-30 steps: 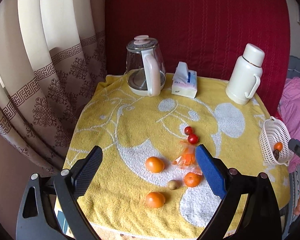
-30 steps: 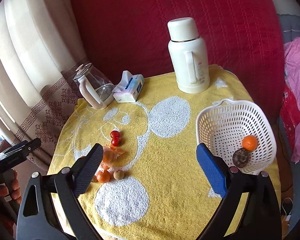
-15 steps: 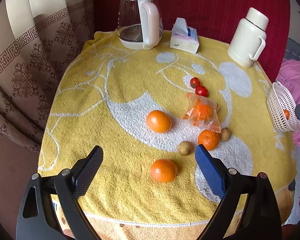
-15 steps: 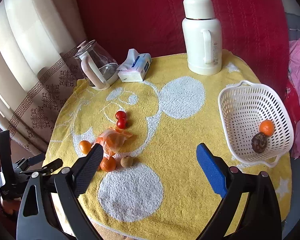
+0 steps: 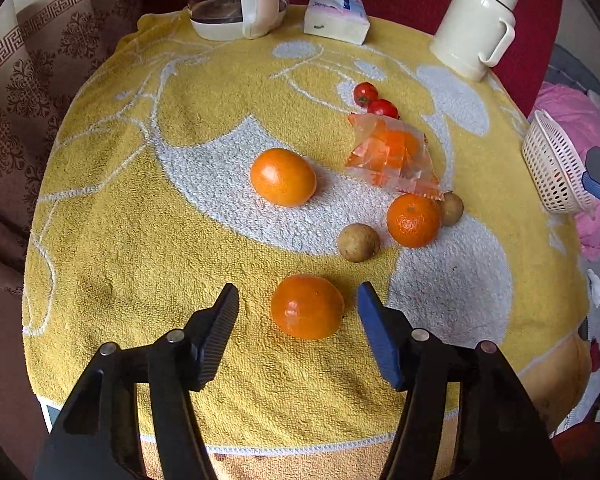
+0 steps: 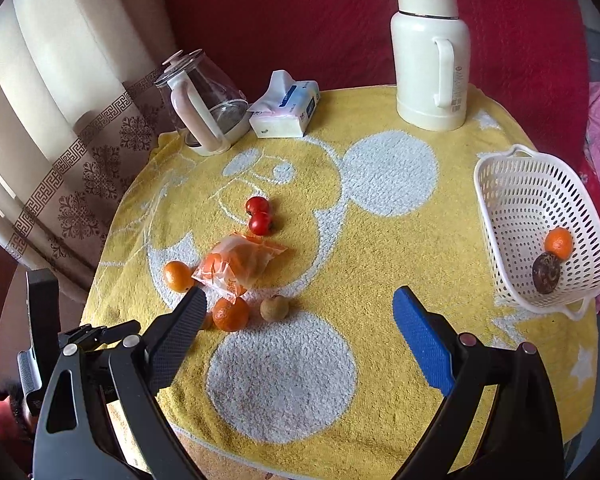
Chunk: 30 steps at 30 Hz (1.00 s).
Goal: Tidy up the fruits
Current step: 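Grasp the orange-printed plastic bag with the right tool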
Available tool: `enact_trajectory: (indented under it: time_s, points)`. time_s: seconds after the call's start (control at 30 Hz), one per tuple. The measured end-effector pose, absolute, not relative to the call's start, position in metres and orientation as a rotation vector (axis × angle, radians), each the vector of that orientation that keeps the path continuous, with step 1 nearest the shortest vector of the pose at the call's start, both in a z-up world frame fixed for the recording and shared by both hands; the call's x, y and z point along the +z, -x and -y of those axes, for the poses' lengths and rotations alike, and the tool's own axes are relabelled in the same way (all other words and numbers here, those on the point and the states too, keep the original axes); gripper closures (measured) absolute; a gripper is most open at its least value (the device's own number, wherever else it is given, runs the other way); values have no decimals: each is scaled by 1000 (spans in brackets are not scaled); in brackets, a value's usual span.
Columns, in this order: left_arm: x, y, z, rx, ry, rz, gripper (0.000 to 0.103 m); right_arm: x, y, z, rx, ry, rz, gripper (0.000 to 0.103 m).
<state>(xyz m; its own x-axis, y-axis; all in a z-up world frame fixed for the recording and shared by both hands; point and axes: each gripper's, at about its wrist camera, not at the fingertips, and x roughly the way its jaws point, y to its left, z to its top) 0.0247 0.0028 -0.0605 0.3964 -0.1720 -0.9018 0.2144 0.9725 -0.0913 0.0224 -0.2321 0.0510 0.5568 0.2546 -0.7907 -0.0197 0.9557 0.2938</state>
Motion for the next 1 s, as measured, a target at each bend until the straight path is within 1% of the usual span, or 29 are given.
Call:
enact_trajectory:
  time_s: [0.07, 0.1, 0.17, 0.23, 0.37, 0.7, 1.0]
  points:
    - [-63, -25, -1, -258, -50, -1142, 42, 50, -23, 230, 162, -264, -973, 8]
    - [-64, -26, 0, -265, -52, -1145, 47, 49, -24, 228, 161, -264, -974, 8]
    - [-68, -27, 0, -274, -59, -1158, 52, 47, -25, 226, 158, -265, -978, 8]
    - [-72, -28, -1, -274, -64, -1163, 52, 46, -26, 225, 156, -266, -980, 8]
    - [-73, -28, -3, -305, -55, -1166, 60, 44, -29, 220, 155, -265, -985, 8]
    - [-53, -27, -14, -321, -42, -1136, 61, 34, -50, 204, 172, -310, -1006, 8]
    - [-24, -25, -29, -315, -23, -1078, 61, 12, -96, 169, 211, -350, -1042, 8]
